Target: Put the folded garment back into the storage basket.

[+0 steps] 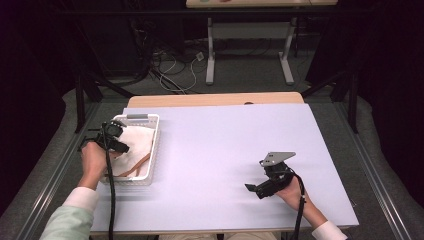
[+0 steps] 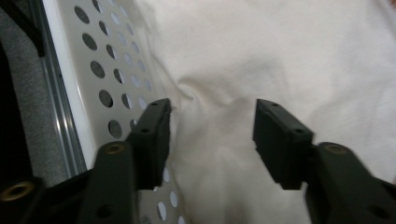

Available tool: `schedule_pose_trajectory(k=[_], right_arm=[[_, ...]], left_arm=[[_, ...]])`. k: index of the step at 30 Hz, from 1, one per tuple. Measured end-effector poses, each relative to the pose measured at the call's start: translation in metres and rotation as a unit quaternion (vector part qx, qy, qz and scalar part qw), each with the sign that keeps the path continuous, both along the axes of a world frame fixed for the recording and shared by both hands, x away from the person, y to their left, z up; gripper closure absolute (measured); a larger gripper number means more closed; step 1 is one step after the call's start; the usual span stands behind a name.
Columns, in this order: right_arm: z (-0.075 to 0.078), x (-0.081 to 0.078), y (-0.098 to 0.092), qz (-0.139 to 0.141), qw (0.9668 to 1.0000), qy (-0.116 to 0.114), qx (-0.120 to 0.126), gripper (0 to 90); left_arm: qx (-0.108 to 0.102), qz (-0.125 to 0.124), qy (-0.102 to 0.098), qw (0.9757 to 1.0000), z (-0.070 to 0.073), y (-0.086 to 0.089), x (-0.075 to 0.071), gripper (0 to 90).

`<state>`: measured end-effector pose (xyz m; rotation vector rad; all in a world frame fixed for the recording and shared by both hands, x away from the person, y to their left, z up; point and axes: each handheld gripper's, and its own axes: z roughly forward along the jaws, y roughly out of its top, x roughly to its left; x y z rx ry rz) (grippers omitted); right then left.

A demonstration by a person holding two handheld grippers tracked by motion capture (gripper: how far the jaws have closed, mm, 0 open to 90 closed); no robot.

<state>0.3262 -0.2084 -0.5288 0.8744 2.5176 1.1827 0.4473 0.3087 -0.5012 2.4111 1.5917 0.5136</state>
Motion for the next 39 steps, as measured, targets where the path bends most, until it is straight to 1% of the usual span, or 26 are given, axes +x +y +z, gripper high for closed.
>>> schedule_pose_trajectory(k=[1, 2, 5, 6, 7, 9, 10, 12, 13, 15, 16, 18, 23, 26, 28, 29, 31, 32, 35, 37, 39], right_arm=[[-0.001, 0.0, 0.0, 0.0, 1.0, 0.0, 0.002, 0.0], [-0.001, 0.0, 0.0, -0.001, 1.0, 0.003, 0.002, 0.0], [-0.001, 0.0, 0.0, 0.0, 1.0, 0.004, -0.001, 0.0], [-0.001, 0.0, 0.0, 0.001, 1.0, 0.006, -0.001, 0.0], [-0.001, 0.001, 0.0, 0.001, 1.0, 0.006, -0.002, 0.0], [-0.002, 0.001, 0.0, 0.0, 1.0, 0.007, -0.002, 0.0], [-0.002, 0.001, 0.0, 0.0, 1.0, 0.008, -0.003, 0.0], [-0.002, 0.001, 0.0, 0.0, 1.0, 0.009, -0.003, 0.0], [-0.002, 0.001, 0.001, -0.001, 0.9999, 0.009, -0.004, 0.0], [-0.002, 0.001, 0.001, 0.003, 0.9999, 0.013, -0.007, 0.0], [-0.003, 0.001, 0.001, 0.002, 1.0, 0.008, -0.002, 0.0], [-0.001, 0.0, 0.001, 0.0, 0.9999, 0.01, -0.009, 0.0], [0.0, 0.0, 0.001, 0.001, 0.9999, 0.01, -0.009, 0.0], [-0.001, 0.0, 0.001, 0.001, 0.9999, 0.015, -0.008, 0.0], [-0.001, 0.001, 0.0, 0.005, 0.9998, 0.019, -0.009, 0.0], [-0.002, 0.001, 0.0, 0.003, 0.9998, 0.018, -0.007, 0.0], [-0.001, 0.0, 0.0, 0.001, 0.9998, 0.018, -0.01, 0.0], [-0.001, 0.0, 0.0, 0.001, 0.9998, 0.019, -0.009, 0.0], [0.0, -0.001, -0.001, 0.0, 0.9998, 0.021, -0.005, 0.0], [0.0, -0.001, -0.001, 0.001, 0.9998, 0.02, -0.005, 0.0], [0.0, -0.002, -0.001, 0.001, 0.9998, 0.018, -0.004, 0.0]], left_arm=[[-0.001, -0.003, -0.001, 1.0, 0.001, -0.001, -0.001, 39.6], [-0.01, -0.004, -0.003, 0.9999, 0.003, -0.001, -0.002, 37.4], [-0.023, -0.013, -0.003, 0.9996, 0.006, 0.0, -0.004, 30.7], [-0.034, -0.015, -0.004, 0.9993, 0.007, 0.0, -0.006, 29.6], [-0.034, -0.02, -0.003, 0.9992, 0.007, 0.001, -0.006, 27.8], [-0.044, -0.024, -0.001, 0.9987, 0.009, 0.002, -0.008, 24.4], [-0.048, -0.027, 0.004, 0.9985, 0.01, 0.002, -0.009, 22.9], [-0.052, -0.027, 0.001, 0.9983, 0.013, 0.002, -0.011, 19.6], [-0.054, -0.033, 0.0, 0.998, 0.015, 0.002, -0.012, 18.0], [-0.064, -0.031, -0.005, 0.9975, 0.02, 0.002, -0.016, 16.4], [-0.068, -0.034, -0.004, 0.9971, 0.021, 0.003, -0.017, 15.5], [-0.07, -0.037, -0.006, 0.9968, 0.025, 0.002, -0.021, 14.6], [-0.079, -0.05, -0.009, 0.9956, 0.032, -0.003, -0.029, 9.3], [-0.086, -0.063, -0.009, 0.9943, 0.037, -0.008, -0.035, 6.1], [-0.085, -0.077, -0.01, 0.9933, 0.041, -0.011, -0.04, 2.7], [-0.085, -0.078, -0.012, 0.9933, 0.042, -0.013, -0.043, 2.2], [-0.088, -0.085, -0.017, 0.9923, 0.046, -0.017, -0.048, 0.7], [-0.091, -0.093, -0.019, 0.9913, 0.047, -0.02, -0.051, 0.5], [-0.092, -0.104, -0.025, 0.99, 0.051, -0.028, -0.059, 0.5], [-0.092, -0.115, -0.024, 0.9887, 0.053, -0.035, -0.064, 0.5], [-0.094, -0.129, -0.026, 0.9869, 0.054, -0.043, -0.069, 0.4]])
